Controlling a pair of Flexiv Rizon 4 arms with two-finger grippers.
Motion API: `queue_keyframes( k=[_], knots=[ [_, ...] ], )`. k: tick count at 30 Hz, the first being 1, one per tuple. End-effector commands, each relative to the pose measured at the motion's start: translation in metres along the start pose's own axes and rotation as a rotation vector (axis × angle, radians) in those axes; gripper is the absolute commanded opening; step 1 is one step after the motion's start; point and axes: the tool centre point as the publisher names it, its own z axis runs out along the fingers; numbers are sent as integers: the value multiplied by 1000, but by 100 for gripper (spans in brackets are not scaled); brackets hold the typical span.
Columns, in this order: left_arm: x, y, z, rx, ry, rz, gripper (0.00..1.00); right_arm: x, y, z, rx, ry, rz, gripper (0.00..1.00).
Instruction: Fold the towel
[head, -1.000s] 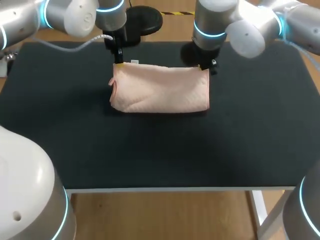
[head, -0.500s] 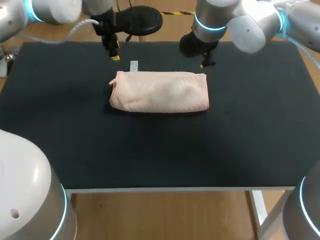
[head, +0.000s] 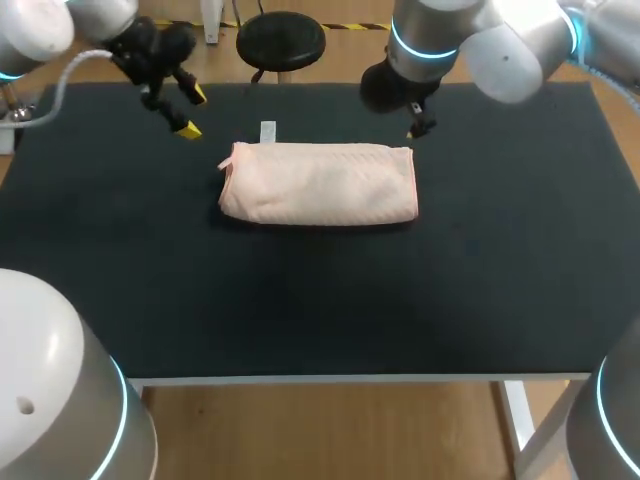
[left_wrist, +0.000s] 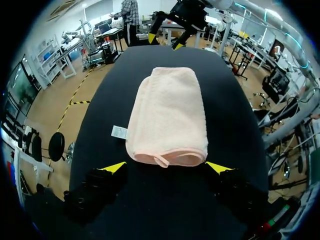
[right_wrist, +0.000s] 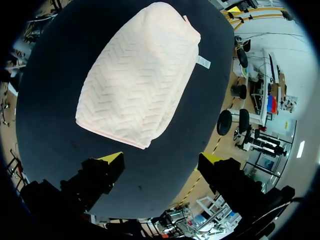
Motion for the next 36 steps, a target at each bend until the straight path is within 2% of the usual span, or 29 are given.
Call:
queue_keyframes(
  k=[1, 4, 18, 19, 20, 21, 22, 23, 24, 25, 26, 27, 29, 30, 32, 33, 34, 36],
  knots=[
    [-7, 10, -2, 90, 44, -6, 100, 2, 3, -6, 4, -2, -21, 100],
    [-8, 11, -3, 55, 61, 16, 100, 3, 6, -11, -9, 2, -116, 100],
    [-8, 11, -3, 55, 61, 16, 100, 3, 6, -11, -9, 2, -116, 100],
    [-8, 11, -3, 55, 61, 16, 100, -1, -2, -14, -66, 58, -40, 100],
    [-8, 11, -3, 55, 61, 16, 100, -5, -8, -16, -99, 49, 45, 100],
    [-8, 11, -3, 55, 61, 16, 100, -9, -10, -16, -118, 34, 169, 100],
    [-8, 11, -3, 55, 61, 16, 100, -13, -10, -18, -175, 30, 328, 100],
    [-8, 11, -3, 55, 61, 16, 100, -16, -10, -18, -180, 24, 500, 100],
    [-8, 11, -3, 55, 61, 16, 100, -18, -9, -18, -227, 74, 653, 100],
    [-8, 11, -3, 55, 61, 16, 100, -16, -6, -20, -272, 75, 760, 100],
    [-8, 11, -3, 55, 61, 16, 100, -15, -4, -19, -263, 113, 935, 100],
    [-8, 11, -3, 55, 61, 16, 100, -12, -2, -18, -307, 177, 1080, 100],
    [-8, 11, -3, 55, 61, 16, 100, -2, 2, -17, -344, 251, 1275, 100],
    [-8, 11, -3, 55, 61, 16, 100, 2, 3, -18, -401, 297, 1333, 100],
    [-8, 11, -3, 55, 61, 16, 100, 10, 3, -16, -404, 362, 1433, 100],
    [-8, 11, -3, 55, 61, 16, 100, 12, 4, -20, -487, 368, 1333, 100],
    [-8, 11, -3, 55, 61, 16, 100, 14, 6, -25, -454, 277, 1196, 100],
    [-8, 11, -3, 55, 61, 16, 100, 14, 6, -25, -454, 277, 1196, 100]
  ],
)
